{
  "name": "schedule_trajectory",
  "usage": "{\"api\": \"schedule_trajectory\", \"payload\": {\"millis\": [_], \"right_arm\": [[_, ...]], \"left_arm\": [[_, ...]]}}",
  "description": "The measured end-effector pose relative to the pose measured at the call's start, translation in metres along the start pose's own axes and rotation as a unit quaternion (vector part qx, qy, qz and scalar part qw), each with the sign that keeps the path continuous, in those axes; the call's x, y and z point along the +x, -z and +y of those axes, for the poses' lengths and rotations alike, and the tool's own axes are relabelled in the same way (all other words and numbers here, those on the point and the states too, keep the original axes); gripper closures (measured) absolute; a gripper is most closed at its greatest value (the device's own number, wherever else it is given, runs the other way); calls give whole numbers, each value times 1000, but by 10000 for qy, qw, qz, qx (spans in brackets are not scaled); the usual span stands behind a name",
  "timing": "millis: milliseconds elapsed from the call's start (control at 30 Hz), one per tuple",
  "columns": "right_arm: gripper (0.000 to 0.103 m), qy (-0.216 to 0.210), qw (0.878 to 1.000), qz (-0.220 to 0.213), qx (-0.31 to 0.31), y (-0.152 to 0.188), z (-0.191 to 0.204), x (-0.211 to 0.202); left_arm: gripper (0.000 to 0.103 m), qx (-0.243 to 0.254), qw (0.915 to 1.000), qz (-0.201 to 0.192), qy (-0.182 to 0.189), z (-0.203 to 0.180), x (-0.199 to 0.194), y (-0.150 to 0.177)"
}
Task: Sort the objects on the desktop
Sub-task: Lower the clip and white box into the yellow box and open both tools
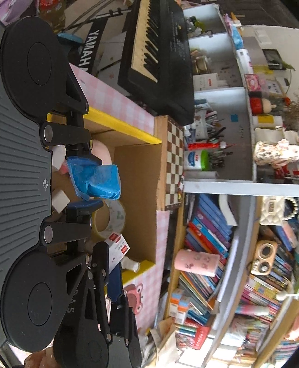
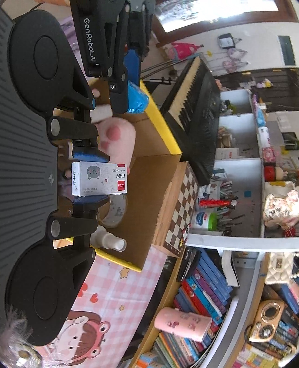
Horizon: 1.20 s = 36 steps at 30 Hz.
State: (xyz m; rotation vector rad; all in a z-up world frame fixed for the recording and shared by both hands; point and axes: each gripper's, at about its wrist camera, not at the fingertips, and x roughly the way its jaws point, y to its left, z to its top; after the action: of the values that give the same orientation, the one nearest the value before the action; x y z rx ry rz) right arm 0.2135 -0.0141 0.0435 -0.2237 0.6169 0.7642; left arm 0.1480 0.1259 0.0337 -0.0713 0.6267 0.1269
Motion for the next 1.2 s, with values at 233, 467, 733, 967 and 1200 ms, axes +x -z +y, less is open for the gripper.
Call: {"api": "schedule_trajectory", "payload": {"millis": [233, 467, 733, 967, 1200], "right_arm": [[76, -149, 9985, 327, -411, 0, -14, 34], [75, -218, 9954, 520, -781, -1, -22, 53], [75, -9, 9831, 641, -1713, 7, -20, 63], [75, 239, 9661, 671, -2481, 18, -10, 67], [73, 252, 9652, 696, -2506, 18, -11, 68]], "left_arm": [[74, 104, 9994, 327, -88, -9, 34, -7], [74, 111, 9975, 687, -76, -17, 62, -8], [73, 277, 9940, 1051, -80, -25, 78, -3], [72, 579, 9891, 1348, -77, -34, 86, 7], [70, 670, 9891, 1310, -89, -35, 84, 7]]}}
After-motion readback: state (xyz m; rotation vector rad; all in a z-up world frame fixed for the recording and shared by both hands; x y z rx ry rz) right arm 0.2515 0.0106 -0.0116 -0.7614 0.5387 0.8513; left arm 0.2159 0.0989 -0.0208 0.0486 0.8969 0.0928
